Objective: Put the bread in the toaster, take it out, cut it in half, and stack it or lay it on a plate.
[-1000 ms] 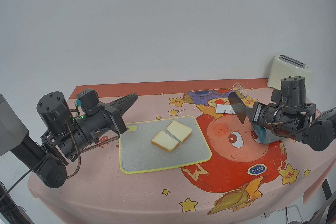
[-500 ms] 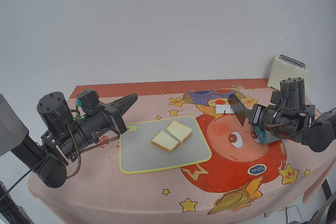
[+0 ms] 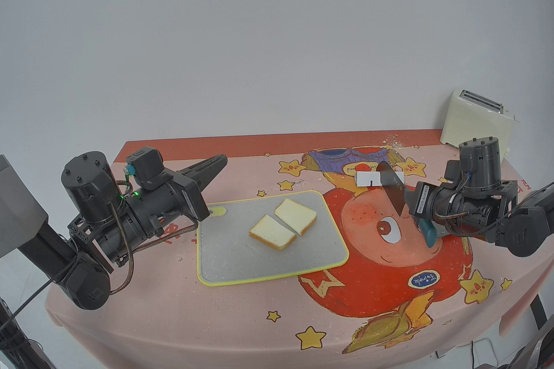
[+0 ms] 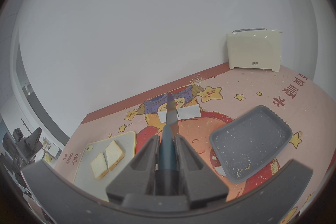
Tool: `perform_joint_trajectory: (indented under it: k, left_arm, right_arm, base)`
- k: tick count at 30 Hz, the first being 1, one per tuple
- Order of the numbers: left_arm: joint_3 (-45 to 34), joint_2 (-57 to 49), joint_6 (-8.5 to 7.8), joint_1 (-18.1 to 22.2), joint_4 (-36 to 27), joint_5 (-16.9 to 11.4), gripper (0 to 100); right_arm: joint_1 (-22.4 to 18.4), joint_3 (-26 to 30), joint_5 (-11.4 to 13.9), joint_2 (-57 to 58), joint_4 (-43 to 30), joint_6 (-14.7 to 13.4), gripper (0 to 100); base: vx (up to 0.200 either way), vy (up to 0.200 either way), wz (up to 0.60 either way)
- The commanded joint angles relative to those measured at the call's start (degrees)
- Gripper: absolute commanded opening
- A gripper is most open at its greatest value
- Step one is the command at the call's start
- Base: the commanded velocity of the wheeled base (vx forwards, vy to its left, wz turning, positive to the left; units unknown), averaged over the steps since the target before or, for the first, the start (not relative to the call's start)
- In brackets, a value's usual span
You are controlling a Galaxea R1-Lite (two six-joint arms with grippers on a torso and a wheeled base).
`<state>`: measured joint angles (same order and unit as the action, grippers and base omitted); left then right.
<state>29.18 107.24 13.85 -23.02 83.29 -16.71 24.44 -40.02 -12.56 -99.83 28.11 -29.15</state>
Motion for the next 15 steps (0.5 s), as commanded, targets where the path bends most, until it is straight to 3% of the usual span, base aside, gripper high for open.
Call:
perform_joint_trajectory:
  k: [1, 15]
  left_arm:
    - [0.0, 0.07, 0.04, -0.01, 0.03, 0.01, 0]
    - [-0.09, 0.07, -0.05, -0.01, 0.03, 0.01, 0]
  right_arm:
    - [0.08, 0.73, -0.01, -0.37, 0.19, 0.06, 0]
    - [1.05, 4.78, -1.42, -3.09, 6.08, 0.14, 0]
  base:
    - [0.0, 0.0, 0.0]
    - [0.0, 0.0, 0.0]
